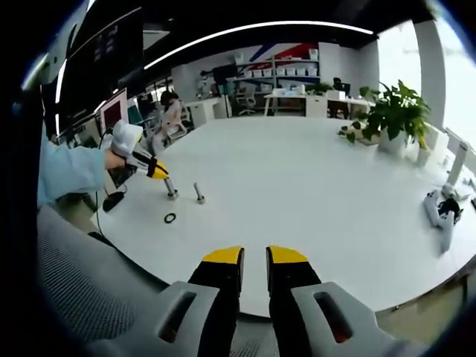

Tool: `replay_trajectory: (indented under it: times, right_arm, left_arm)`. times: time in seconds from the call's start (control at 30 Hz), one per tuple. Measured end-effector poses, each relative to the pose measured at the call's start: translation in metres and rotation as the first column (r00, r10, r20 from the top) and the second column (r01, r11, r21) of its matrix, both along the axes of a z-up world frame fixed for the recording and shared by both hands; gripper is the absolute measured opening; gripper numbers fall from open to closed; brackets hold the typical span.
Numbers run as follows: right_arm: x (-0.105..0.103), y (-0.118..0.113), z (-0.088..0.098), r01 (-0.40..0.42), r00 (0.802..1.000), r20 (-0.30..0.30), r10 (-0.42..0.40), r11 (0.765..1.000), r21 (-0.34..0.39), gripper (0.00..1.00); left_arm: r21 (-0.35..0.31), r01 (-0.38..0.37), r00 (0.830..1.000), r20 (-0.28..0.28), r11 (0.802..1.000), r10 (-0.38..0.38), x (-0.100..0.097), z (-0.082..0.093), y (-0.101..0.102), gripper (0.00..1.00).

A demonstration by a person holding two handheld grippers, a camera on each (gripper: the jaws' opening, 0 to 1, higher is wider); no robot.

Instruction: Place the washer onto the threaded stud by aligning its center hole with the stud, sliding it down to the base, and recovering from edge contact or off-axis alignment until the washer reaches the visible bottom stop.

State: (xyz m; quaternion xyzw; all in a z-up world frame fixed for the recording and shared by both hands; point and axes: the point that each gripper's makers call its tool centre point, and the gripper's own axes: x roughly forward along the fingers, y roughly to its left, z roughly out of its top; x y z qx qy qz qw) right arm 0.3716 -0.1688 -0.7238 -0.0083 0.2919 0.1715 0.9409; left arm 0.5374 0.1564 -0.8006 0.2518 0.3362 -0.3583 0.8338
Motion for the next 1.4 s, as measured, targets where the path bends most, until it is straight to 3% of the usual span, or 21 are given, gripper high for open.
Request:
replay_trajectory:
  times: [0.37, 0.57, 0.67, 0.83, 1.13, 1.23, 1.4]
  right_arm:
    - [0.000, 0.000, 0.000, -0.001, 1.000, -0.001, 0.001, 1.000, 0.002, 0.14]
    - [0.000, 0.000, 0.000, -0.001, 1.000, -0.002, 0.001, 1.000, 0.004, 0.14]
    - [0.000, 0.000, 0.000, -0.001, 1.000, -0.002, 0.001, 1.000, 0.004, 0.14]
    - [0.000, 0.000, 0.000, 0.001, 1.000, -0.002, -0.001, 1.000, 0.004, 0.14]
    - [0.000, 0.000, 0.000, 0.003, 1.000, -0.003, -0.003, 1.000, 0.003, 0.14]
    - [0.000, 0.000, 0.000, 0.005, 1.000, -0.002, -0.005, 1.000, 0.004, 0.14]
    - [0.000, 0.000, 0.000, 0.007, 1.000, -0.001, -0.007, 1.000, 0.004, 0.14]
  left_arm:
    - [0.032, 0.018, 0.999, 0.037, 0.999, -0.019, -0.001, 0.004, 0.002, 0.11]
    - [-0.008, 0.003, 0.998, 0.057, 1.000, -0.003, -0.009, 0.017, -0.007, 0.11]
    - [-0.035, -0.003, 0.995, 0.099, 0.999, 0.006, -0.017, 0.025, -0.015, 0.11]
    - [-0.057, 0.012, 0.995, 0.104, 0.998, -0.006, -0.030, 0.021, -0.028, 0.11]
    - [-0.053, 0.061, 0.998, 0.003, 0.997, -0.061, -0.053, -0.015, -0.045, 0.12]
    - [-0.042, 0.088, 0.994, -0.059, 0.995, -0.091, -0.063, -0.032, -0.048, 0.13]
    - [-0.022, 0.113, 0.987, -0.112, 0.993, -0.115, -0.071, -0.052, -0.050, 0.14]
